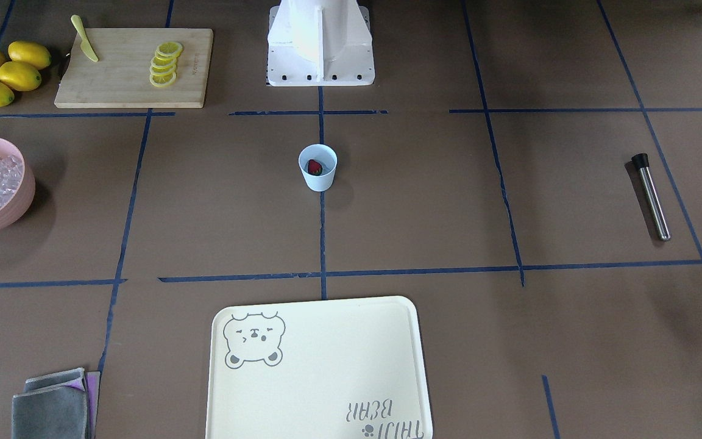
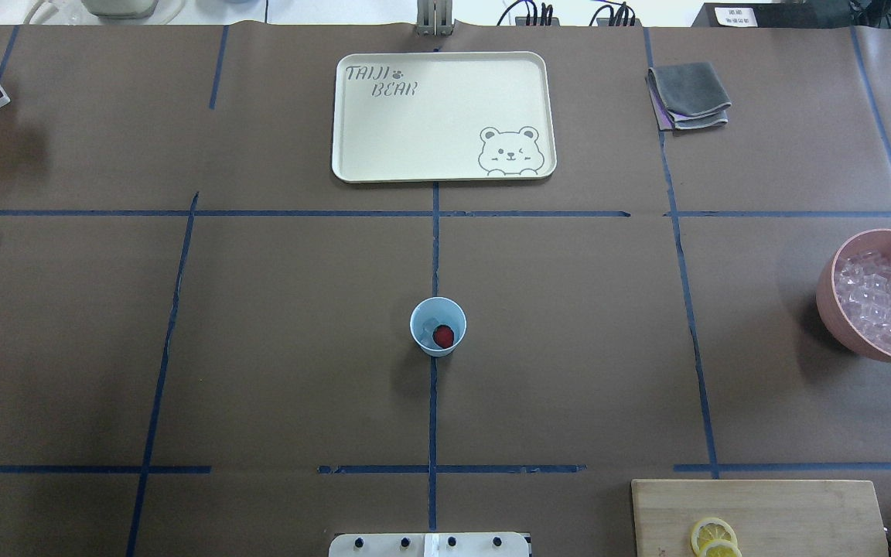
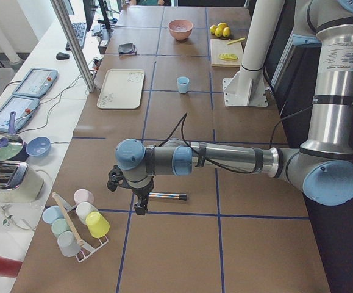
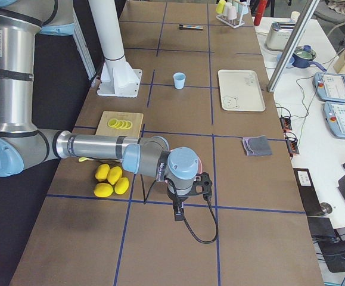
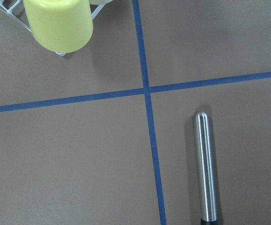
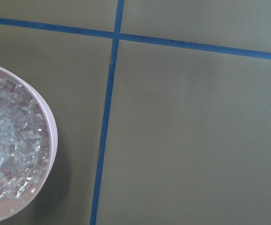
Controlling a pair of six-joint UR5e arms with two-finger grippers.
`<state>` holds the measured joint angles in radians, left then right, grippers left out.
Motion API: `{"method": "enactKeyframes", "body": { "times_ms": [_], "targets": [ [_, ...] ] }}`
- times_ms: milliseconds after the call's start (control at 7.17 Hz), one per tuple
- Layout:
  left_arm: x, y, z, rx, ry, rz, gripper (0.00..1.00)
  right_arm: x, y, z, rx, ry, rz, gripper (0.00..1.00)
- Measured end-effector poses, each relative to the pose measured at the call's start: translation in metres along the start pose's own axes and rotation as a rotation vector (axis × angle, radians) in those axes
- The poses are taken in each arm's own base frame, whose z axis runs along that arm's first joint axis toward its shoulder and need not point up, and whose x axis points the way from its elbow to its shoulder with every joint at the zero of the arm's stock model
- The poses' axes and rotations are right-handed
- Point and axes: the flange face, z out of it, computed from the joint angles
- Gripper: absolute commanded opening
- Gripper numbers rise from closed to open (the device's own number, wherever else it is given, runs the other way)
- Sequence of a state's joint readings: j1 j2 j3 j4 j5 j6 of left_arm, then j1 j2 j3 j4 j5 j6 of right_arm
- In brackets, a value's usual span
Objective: Mash ice and strawberries in cup
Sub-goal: 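Open the left gripper to release the muddler and lift away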
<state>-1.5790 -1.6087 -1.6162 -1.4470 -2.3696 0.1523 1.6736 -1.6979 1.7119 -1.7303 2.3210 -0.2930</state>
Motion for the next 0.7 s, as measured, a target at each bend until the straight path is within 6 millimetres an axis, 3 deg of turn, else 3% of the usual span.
{"method": "enactKeyframes", "body": {
  "times_ms": [698],
  "targets": [
    [-0.0048,-0.0001,0.0046,0.019,-0.006,0.029,1.00,0.0006,0.0016,0.0011,-0.002,-0.001,0.002,1.00]
  ]
}}
